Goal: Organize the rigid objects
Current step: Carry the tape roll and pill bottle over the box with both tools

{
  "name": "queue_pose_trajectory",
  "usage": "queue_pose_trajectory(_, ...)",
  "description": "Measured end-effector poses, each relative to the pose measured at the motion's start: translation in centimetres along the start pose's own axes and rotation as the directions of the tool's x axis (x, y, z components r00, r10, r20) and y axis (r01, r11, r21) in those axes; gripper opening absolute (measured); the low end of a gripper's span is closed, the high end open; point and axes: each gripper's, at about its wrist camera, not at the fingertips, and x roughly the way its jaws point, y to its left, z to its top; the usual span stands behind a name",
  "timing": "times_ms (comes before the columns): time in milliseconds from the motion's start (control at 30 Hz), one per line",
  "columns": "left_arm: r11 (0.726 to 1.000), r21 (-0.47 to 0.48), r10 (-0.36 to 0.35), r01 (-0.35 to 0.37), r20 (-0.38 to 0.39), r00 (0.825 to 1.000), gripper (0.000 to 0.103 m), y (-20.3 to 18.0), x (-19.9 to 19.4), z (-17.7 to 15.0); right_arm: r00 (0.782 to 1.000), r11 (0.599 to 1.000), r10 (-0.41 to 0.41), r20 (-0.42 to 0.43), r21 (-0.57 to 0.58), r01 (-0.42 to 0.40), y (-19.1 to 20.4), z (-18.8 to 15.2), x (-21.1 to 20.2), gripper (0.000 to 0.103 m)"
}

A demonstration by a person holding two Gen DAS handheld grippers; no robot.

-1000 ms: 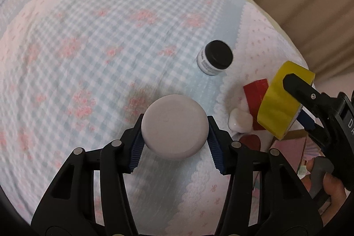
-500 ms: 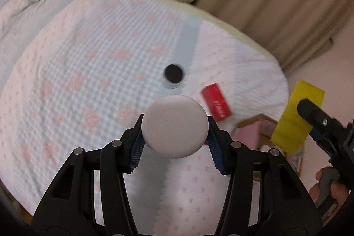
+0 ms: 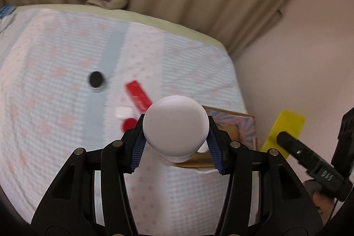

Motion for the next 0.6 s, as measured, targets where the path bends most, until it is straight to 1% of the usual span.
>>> queue_pose_trajectory(200, 0.997, 0.042, -0.059, 0.062, -0.071, 0.996, 0.047, -4.9, 3.7, -0.4, 0.995, 0.995, -0.088, -0.039, 0.043, 0.090, -6.1, -0.6, -0.8, 0.098)
queue_pose_trajectory(333, 0.996, 0.060, -0.064, 0.072, -0.128, 0.990, 0.047, -6.9, 6.6, -0.9, 0.988, 0.988, -0.130, -0.079, 0.070, 0.136, -9.8, -1.4, -0.1, 0.098)
queue_pose_trajectory(433, 0.994, 0.074, -0.061, 0.075, -0.171, 0.983, 0.047, -8.2, 9.3, -1.2, 0.982, 0.984, -0.153, -0.111, 0.073, 0.162, -12.1, -1.7, 1.1, 0.098)
queue_pose_trajectory(533, 0.994, 0.078, -0.061, 0.079, -0.208, 0.976, 0.047, -9.2, 11.9, -1.2, 0.974, 0.982, -0.173, -0.143, 0.044, 0.181, -13.7, -1.9, 2.9, 0.098)
queue_pose_trajectory(600, 0.994, 0.078, -0.060, 0.080, -0.233, 0.971, 0.047, -9.7, 13.6, -1.2, 0.971, 0.983, -0.173, -0.162, 0.026, 0.180, -14.6, -2.2, 3.9, 0.098)
